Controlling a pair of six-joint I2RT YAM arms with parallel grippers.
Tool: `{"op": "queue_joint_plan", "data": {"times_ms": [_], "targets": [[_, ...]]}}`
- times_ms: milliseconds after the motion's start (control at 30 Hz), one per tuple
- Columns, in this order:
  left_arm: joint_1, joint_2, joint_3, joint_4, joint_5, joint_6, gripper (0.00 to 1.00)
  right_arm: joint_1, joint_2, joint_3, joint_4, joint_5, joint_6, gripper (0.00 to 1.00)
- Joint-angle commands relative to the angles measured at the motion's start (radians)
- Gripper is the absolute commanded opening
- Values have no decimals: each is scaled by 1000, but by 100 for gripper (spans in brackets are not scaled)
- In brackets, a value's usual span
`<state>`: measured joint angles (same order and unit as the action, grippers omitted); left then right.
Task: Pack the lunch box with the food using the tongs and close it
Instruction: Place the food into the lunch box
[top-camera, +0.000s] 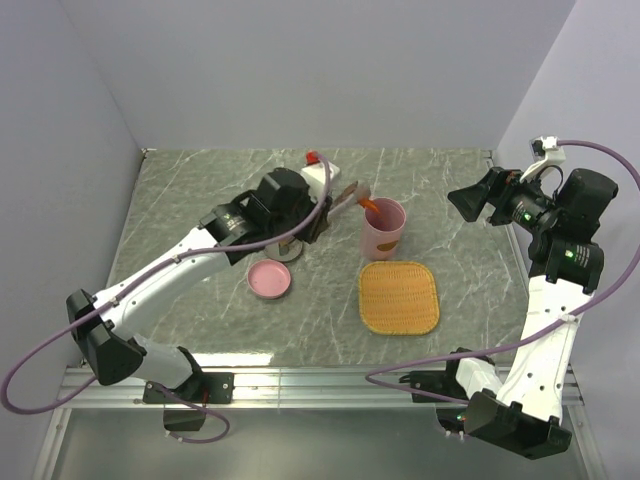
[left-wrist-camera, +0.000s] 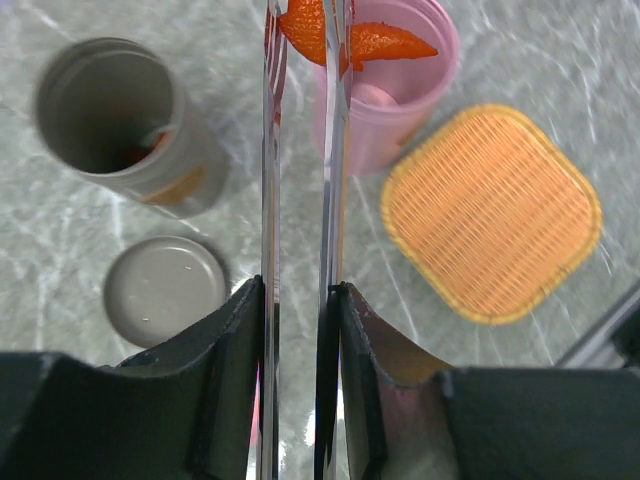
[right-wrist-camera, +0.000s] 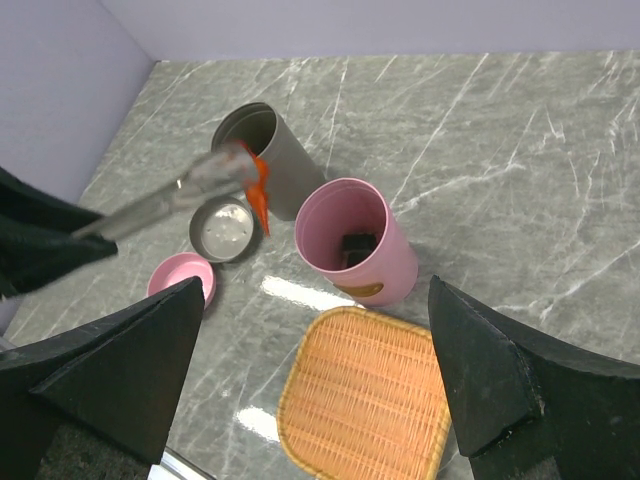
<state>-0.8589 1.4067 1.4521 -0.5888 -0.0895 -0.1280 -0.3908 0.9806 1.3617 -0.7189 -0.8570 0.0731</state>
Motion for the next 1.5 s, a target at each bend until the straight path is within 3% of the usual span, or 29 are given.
{"op": "queue_joint_plan", "data": {"times_ms": [0,367,667,1233,1467], "targets": [[84,-34,62,34,42,-19,29,-6,1,42,15,-5,2,100],[345,96,136,1,122,-30,30,-6,0,36,21,3,-1,100],[359,101,70,12,149,-28,32,-6,-3,31,19,6,-4,100],[360,112,71,-12,100,-19,54,-6,-8,31,22,4,2,100],[371,78,112,-32,103,-13,53,-6,-20,27,18,3,-2,100]]}}
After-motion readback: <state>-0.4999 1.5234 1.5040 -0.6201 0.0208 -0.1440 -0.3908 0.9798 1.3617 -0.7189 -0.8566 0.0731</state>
